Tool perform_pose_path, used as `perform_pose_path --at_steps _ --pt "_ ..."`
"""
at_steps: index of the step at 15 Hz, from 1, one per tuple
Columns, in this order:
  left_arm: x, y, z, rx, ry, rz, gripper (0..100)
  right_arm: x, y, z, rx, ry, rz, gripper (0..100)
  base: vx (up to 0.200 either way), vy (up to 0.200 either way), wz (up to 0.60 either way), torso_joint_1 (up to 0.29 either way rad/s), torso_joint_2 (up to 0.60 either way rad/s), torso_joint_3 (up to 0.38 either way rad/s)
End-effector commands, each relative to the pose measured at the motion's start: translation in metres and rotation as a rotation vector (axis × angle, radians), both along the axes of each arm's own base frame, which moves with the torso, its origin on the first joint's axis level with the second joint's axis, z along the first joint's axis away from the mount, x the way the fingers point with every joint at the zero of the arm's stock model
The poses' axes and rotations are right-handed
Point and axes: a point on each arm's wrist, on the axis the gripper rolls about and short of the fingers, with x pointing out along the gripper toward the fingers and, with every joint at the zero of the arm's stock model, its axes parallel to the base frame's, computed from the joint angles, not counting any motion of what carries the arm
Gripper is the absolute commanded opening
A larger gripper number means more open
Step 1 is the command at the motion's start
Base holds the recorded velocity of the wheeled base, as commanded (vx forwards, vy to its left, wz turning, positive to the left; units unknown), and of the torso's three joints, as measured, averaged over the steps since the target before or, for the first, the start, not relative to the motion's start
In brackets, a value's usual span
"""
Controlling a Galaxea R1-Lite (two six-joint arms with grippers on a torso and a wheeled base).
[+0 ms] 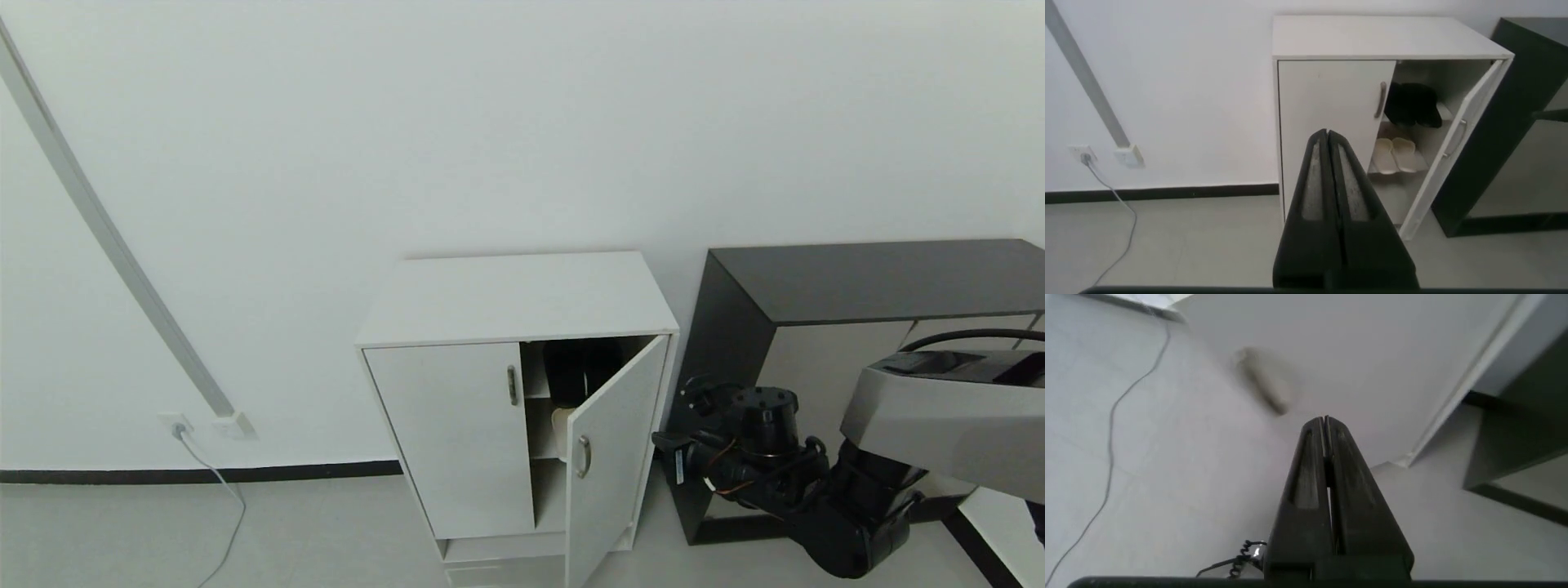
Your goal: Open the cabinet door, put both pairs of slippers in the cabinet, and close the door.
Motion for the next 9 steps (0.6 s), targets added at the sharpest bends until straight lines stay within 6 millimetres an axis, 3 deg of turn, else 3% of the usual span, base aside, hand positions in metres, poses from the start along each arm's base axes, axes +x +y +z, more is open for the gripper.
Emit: perform_pose_path --at_steps 1,2,9 --pt "0.0002 0.0000 -0.0002 0.000 0.002 0.002 0 -0.0009 -0.0001 0.0004 -0.002 0.000 0.001 0 0.200 0.000 0.00 0.012 0.01 -0.002" --pt "0.0002 0.0000 -0.0002 -0.002 0.002 0.002 0 -0.0012 -0.0002 0.0002 -0.003 0.001 0.002 0 0.200 0.000 0.00 0.002 0.02 0.002" --pt "0.0002 0.0001 -0.0002 -0.002 0.002 0.003 0 -0.0048 0.0023 -0.0008 -0.022 -0.003 0.020 0 0.000 0.000 0.00 0.000 0.00 0.000"
